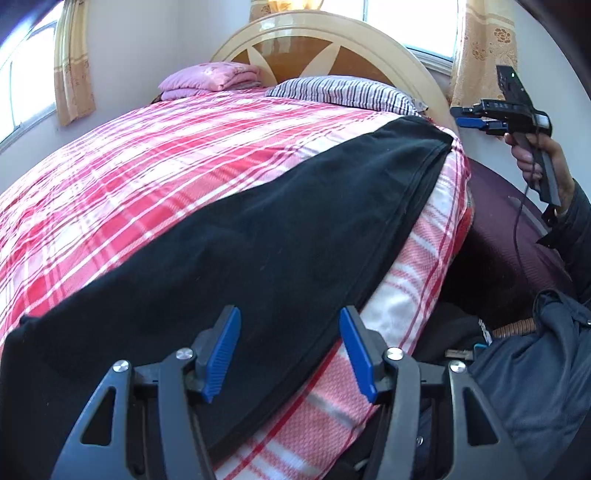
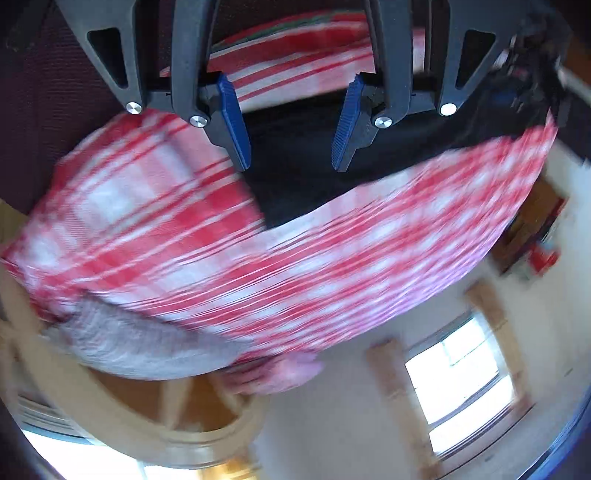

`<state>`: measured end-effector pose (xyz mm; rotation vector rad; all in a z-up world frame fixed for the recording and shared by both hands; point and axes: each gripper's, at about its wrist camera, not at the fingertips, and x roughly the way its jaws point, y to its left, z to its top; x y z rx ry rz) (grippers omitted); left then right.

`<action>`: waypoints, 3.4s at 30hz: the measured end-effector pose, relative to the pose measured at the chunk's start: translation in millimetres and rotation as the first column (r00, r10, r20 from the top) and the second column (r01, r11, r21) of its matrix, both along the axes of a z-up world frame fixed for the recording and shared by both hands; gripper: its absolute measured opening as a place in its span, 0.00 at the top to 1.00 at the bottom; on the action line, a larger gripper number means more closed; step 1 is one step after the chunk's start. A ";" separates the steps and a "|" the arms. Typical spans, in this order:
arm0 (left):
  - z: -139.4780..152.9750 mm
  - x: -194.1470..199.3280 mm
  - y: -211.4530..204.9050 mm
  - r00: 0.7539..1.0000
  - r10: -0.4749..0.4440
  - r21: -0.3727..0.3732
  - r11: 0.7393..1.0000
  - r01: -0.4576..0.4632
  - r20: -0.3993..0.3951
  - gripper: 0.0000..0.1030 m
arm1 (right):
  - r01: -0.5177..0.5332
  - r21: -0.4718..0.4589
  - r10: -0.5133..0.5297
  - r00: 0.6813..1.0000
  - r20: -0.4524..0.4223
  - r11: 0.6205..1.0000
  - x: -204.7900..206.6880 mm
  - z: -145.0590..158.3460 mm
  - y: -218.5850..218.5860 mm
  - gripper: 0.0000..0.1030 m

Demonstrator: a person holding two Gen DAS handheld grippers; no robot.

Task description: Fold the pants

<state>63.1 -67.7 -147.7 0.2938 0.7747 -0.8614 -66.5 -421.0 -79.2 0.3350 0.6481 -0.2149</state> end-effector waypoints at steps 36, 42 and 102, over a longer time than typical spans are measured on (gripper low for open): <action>-7.1 18.2 40.7 0.987 0.127 -0.049 0.990 -0.132 -0.100 0.43 | -0.387 -0.438 0.269 0.912 -0.308 0.811 43.3 -60.8 123.4 0.95; 8.5 17.9 81.5 0.981 0.196 0.022 0.980 -0.196 0.006 0.43 | -0.416 -0.417 0.341 0.907 -0.246 0.808 42.8 -30.5 134.4 0.64; -21.4 3.6 190.4 0.903 0.429 -0.041 0.903 -0.428 0.011 0.12 | -0.598 0.609 0.812 0.567 -0.138 0.521 334.7 -124.4 408.1 0.83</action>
